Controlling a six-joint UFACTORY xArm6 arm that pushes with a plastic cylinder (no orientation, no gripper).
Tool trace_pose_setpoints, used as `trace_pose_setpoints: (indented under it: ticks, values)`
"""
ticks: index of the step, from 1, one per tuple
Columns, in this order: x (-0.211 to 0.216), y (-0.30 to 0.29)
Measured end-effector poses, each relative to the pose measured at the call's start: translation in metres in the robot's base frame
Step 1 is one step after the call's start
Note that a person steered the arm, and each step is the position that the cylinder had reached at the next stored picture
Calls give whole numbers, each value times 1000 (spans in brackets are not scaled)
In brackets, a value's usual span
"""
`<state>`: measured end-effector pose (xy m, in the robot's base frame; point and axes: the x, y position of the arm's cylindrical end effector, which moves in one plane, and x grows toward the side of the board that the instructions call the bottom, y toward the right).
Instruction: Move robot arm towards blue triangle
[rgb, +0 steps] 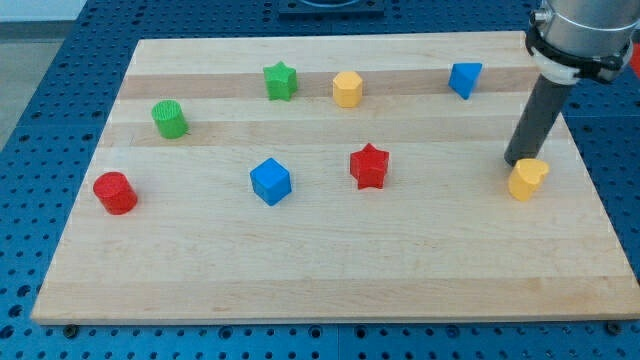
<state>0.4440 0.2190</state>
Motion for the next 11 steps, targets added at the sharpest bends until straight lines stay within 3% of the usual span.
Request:
trace_pose_setpoints:
  ticks: [3, 4, 5, 6, 9, 10, 11]
  values:
    - [70, 1]
    - [70, 1]
    - [48, -15]
    - [-12, -27]
    - [-53, 28]
    - [-133, 2]
    - [-138, 0]
